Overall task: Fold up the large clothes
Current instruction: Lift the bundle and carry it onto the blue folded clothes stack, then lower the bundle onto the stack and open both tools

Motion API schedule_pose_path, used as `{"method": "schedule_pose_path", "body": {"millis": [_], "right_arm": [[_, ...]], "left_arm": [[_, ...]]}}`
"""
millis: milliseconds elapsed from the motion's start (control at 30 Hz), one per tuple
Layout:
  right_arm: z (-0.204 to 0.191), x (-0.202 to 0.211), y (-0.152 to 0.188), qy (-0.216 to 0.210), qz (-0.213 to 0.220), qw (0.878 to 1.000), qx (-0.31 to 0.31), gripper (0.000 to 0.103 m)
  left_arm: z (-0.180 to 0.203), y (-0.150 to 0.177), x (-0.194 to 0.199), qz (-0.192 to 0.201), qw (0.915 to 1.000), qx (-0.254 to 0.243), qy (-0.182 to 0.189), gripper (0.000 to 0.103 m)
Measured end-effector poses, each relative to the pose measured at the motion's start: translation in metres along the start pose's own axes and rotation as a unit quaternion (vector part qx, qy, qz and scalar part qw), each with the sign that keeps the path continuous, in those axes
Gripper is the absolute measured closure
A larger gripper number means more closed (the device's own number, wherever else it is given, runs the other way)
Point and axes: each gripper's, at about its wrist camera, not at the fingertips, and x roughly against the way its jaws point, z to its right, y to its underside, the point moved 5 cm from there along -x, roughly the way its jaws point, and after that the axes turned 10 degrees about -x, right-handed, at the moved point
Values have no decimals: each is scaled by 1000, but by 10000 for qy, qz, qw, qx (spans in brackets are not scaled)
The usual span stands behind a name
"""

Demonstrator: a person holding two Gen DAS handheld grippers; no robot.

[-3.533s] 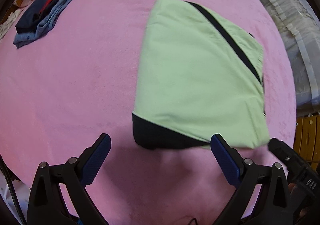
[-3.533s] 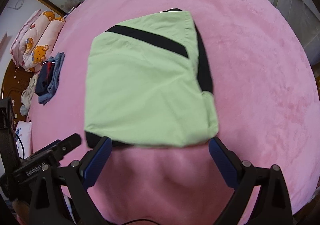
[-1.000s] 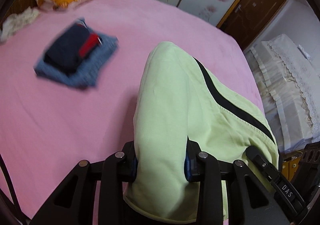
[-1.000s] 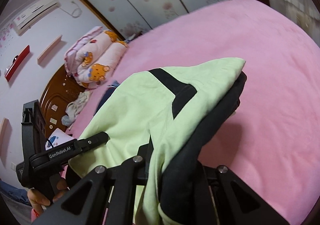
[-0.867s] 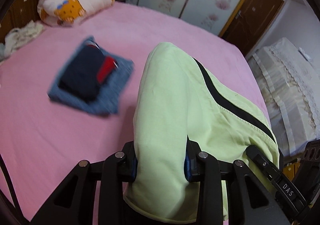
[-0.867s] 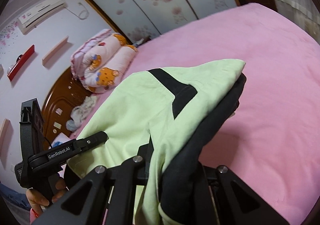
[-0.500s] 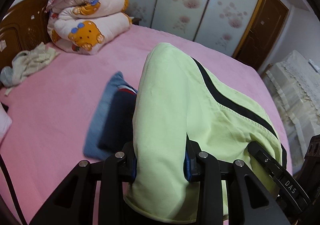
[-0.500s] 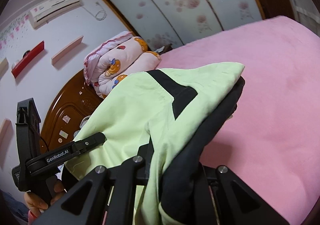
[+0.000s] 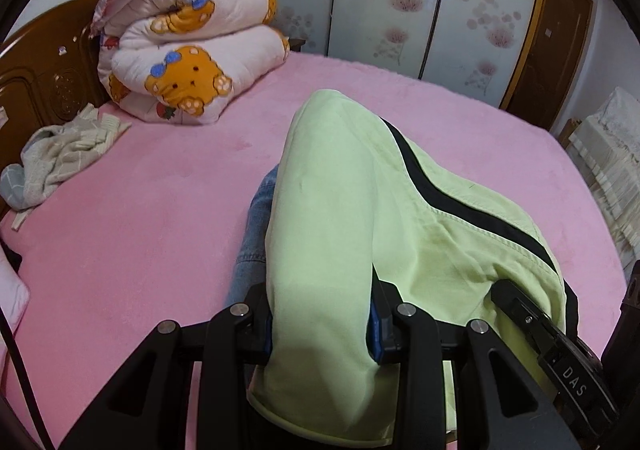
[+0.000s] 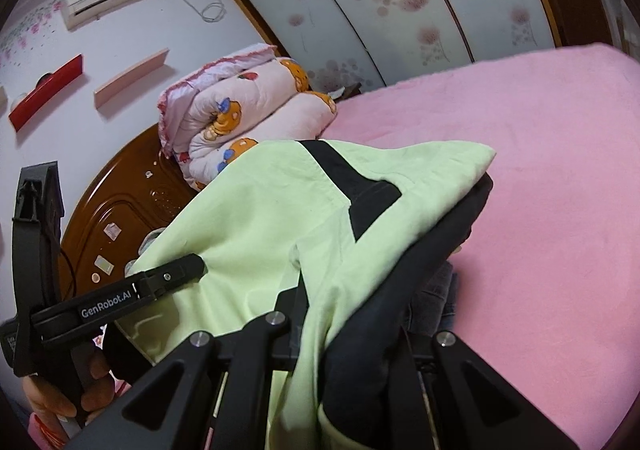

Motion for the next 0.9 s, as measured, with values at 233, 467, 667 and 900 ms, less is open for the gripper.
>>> {"method": "schedule_pose_path", "body": {"millis": [233,467,667,900], "right_arm": [[28,-45,28,109,-399,9990,-152,95],[51,-60,33,214,-659,9970,-338,95],[52,-60,43,475,-765,9959,-23,92],[62,-53,42,286,-913,9944,-447,81]], "left_arm": [[-15,34,-50,-286,9994,146,-86,70],[-31,51,-63,-322,9980,527,142,64],[-27,57,-61,-367,9984,418,-19,58],[-34,61,-50,-268,9977,613,-60,44]]}}
